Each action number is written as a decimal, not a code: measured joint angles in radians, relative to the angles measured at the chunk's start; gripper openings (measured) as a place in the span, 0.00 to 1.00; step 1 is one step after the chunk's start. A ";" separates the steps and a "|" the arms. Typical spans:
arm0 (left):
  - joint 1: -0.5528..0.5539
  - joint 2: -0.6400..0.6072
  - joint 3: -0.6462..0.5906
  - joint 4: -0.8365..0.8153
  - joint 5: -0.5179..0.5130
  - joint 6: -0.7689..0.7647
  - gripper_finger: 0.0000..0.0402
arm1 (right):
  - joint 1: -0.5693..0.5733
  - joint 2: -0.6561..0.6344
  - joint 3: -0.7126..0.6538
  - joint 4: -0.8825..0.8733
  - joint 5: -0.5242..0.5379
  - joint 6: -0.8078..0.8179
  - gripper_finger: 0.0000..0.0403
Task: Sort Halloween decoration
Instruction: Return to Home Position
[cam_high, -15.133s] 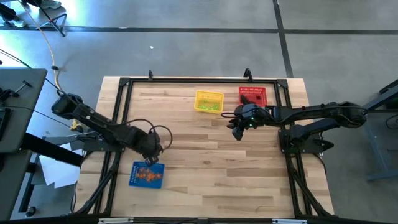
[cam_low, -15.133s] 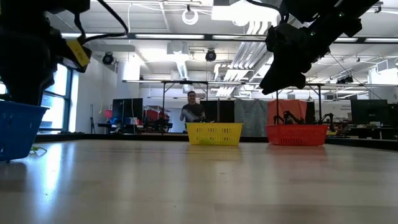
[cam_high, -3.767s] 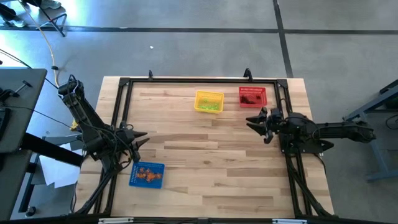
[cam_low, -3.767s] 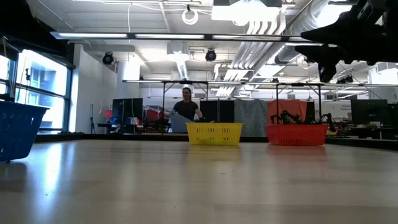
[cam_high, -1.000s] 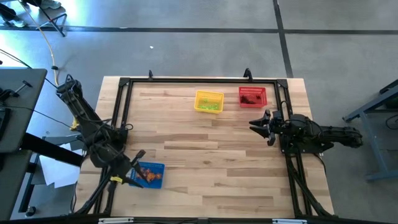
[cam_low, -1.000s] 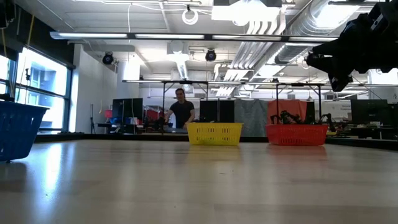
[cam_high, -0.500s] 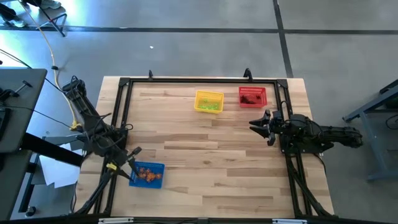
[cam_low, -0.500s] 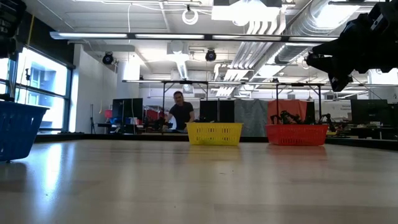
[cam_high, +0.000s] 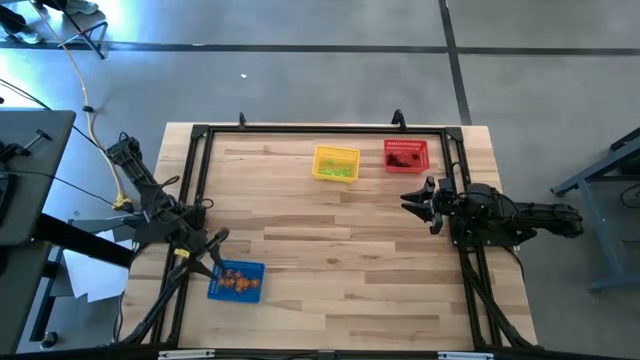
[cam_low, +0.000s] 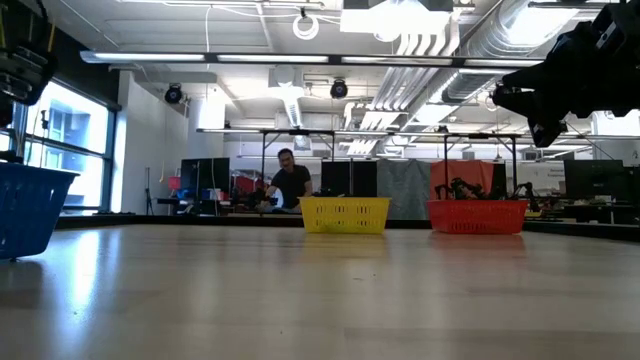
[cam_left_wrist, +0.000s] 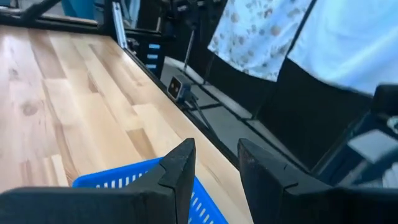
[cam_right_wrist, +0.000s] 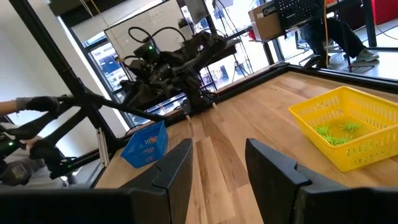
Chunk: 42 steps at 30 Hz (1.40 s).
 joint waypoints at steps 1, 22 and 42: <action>0.007 -0.021 -0.009 0.001 0.000 -0.008 0.28 | 0.000 0.000 0.000 0.000 0.000 0.000 0.36; 0.008 -0.179 -0.057 -0.009 0.136 -0.220 0.28 | 0.000 0.000 0.000 0.000 0.000 0.000 0.36; 0.008 -0.228 -0.057 -0.008 0.128 -0.244 0.28 | 0.000 0.000 0.000 0.000 0.000 0.000 0.36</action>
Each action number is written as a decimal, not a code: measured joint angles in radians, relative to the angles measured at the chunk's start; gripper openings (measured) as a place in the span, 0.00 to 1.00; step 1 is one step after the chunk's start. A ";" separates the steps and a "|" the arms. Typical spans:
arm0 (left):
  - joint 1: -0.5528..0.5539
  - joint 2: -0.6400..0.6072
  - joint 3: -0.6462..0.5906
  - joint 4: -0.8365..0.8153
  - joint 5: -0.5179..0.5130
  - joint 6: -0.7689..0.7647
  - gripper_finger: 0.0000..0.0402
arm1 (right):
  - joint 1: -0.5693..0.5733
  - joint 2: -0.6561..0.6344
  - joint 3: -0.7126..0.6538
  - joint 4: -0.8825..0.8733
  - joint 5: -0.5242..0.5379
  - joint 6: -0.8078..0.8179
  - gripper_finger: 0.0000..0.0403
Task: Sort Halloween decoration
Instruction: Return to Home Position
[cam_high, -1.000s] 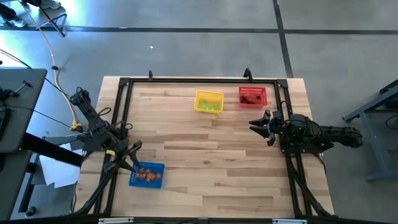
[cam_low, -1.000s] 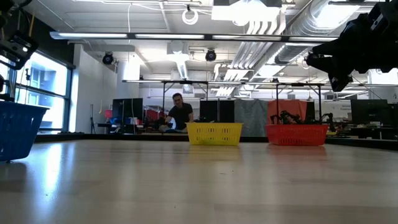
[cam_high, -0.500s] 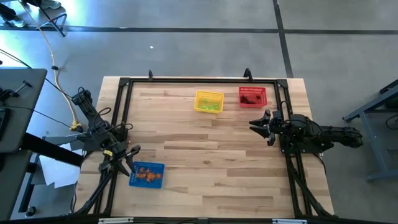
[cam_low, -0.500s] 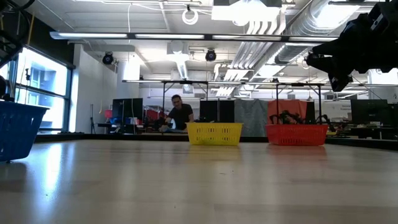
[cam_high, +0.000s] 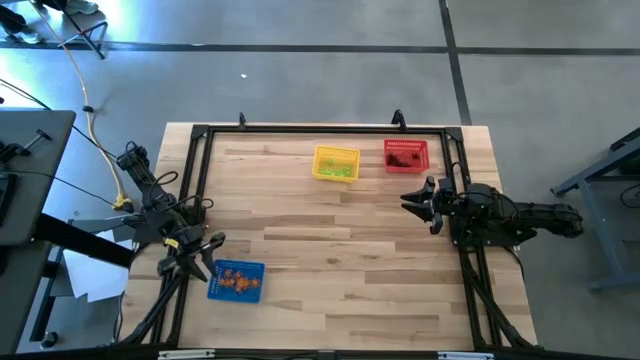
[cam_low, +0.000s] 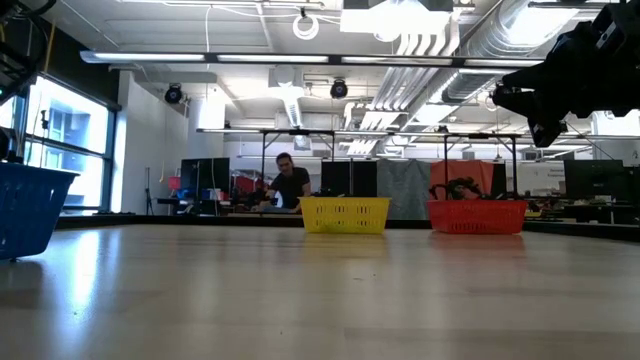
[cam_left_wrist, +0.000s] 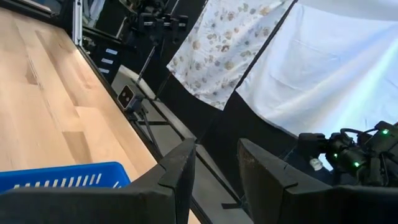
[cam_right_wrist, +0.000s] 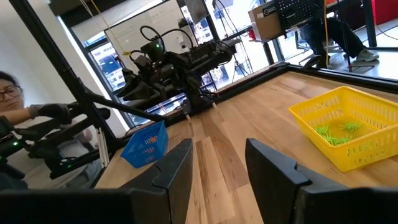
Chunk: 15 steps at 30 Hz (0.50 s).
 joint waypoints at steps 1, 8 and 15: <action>0.005 0.000 0.000 0.000 0.001 0.000 0.28 | 0.000 0.000 0.000 0.000 0.000 0.000 0.36; 0.062 0.000 0.000 0.000 0.000 0.000 0.28 | 0.000 0.000 0.000 0.000 0.000 0.000 0.36; 0.069 0.000 0.000 0.000 0.000 0.000 0.28 | 0.000 0.000 0.000 0.000 0.000 0.000 0.36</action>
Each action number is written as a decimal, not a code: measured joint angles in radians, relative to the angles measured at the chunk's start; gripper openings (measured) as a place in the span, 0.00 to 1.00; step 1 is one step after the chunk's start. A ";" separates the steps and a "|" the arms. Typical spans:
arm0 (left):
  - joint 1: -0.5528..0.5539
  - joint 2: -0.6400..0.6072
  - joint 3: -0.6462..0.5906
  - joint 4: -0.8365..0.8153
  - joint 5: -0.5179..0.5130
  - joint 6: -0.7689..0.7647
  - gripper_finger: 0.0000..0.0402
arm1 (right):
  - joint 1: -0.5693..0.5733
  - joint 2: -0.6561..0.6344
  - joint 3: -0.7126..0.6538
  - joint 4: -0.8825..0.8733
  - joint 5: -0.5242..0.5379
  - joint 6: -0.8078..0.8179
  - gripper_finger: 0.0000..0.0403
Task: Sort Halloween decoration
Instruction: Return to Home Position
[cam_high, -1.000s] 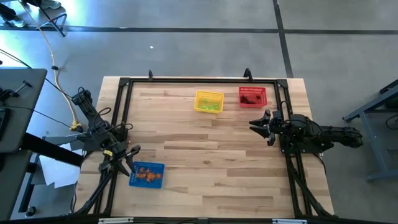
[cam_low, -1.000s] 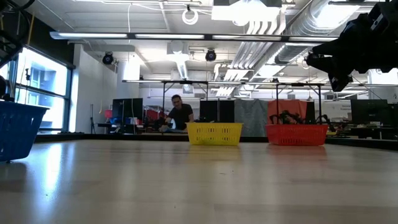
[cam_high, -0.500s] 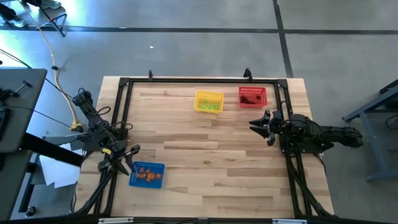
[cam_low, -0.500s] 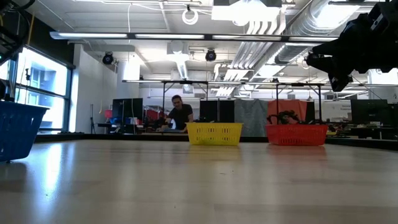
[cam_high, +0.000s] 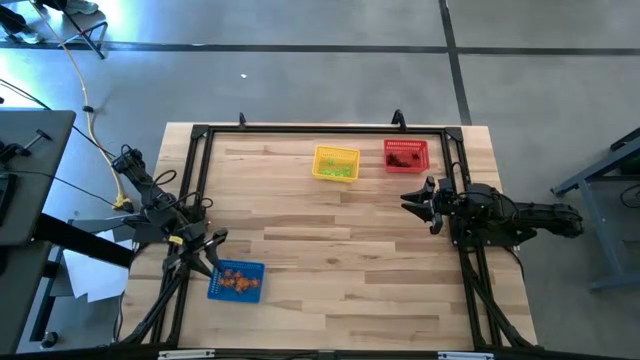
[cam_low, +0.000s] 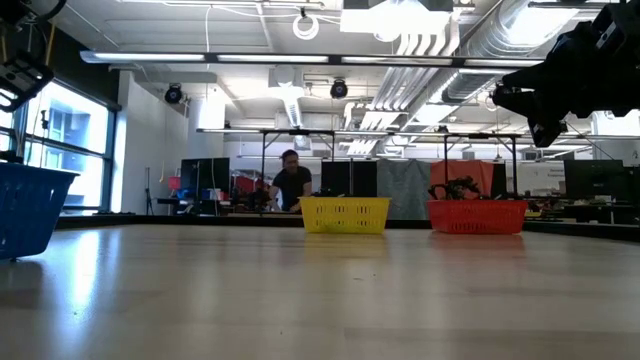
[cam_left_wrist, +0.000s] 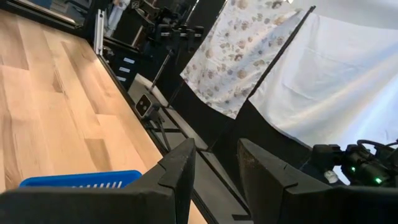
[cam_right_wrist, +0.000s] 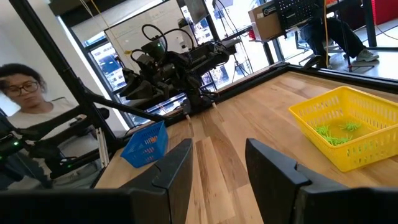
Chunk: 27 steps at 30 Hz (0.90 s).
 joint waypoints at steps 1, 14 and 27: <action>0.000 0.000 0.000 0.000 0.000 0.000 0.28 | 0.000 0.000 0.000 0.000 0.000 0.000 0.36; 0.000 0.000 0.000 0.000 0.000 0.000 0.28 | 0.000 0.000 0.000 0.000 0.000 0.000 0.36; -0.001 0.003 0.000 0.002 -0.015 -0.032 0.28 | 0.000 0.000 0.000 0.000 0.000 0.000 0.36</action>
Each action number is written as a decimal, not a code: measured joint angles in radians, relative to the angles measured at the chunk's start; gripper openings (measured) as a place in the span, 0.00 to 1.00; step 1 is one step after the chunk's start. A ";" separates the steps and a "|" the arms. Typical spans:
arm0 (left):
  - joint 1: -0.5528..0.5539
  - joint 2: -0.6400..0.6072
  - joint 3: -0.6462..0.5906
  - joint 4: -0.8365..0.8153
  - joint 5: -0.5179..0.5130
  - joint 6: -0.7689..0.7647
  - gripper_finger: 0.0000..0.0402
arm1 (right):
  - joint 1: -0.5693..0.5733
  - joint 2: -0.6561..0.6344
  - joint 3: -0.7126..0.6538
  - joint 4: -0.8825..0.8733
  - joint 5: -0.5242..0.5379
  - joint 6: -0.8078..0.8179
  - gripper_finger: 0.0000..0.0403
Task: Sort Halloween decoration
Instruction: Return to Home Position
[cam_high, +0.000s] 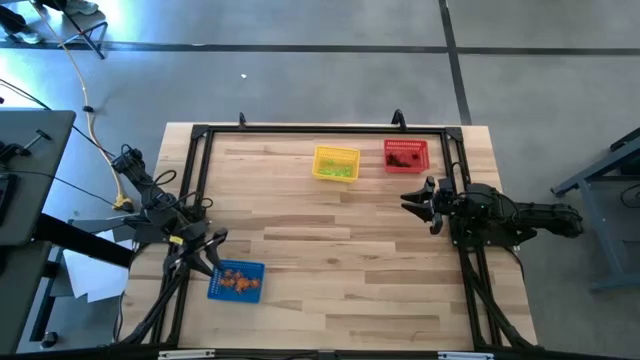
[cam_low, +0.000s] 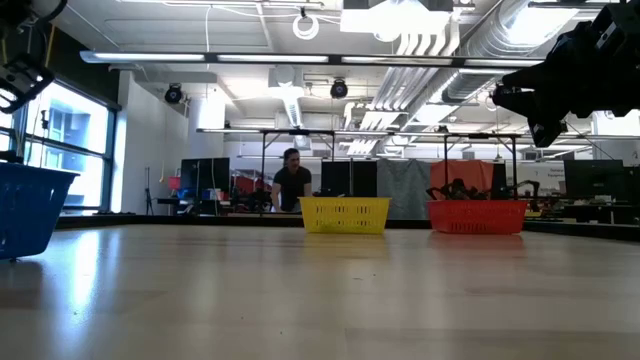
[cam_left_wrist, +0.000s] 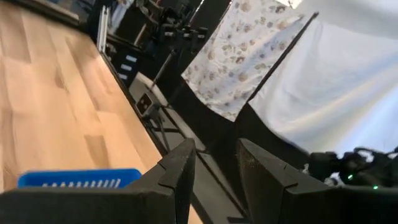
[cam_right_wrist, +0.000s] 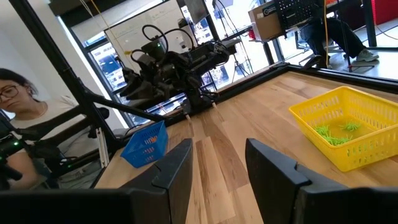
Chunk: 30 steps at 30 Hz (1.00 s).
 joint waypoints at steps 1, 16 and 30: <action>0.000 0.003 0.000 -0.001 0.001 -0.020 0.28 | 0.000 0.000 0.000 0.000 0.000 0.000 0.36; 0.002 0.053 0.000 -0.002 -0.003 -0.075 0.28 | 0.000 0.000 0.000 0.000 0.000 0.000 0.36; 0.000 0.053 0.000 0.000 0.033 -0.038 0.28 | 0.000 0.000 0.000 0.000 0.000 0.000 0.36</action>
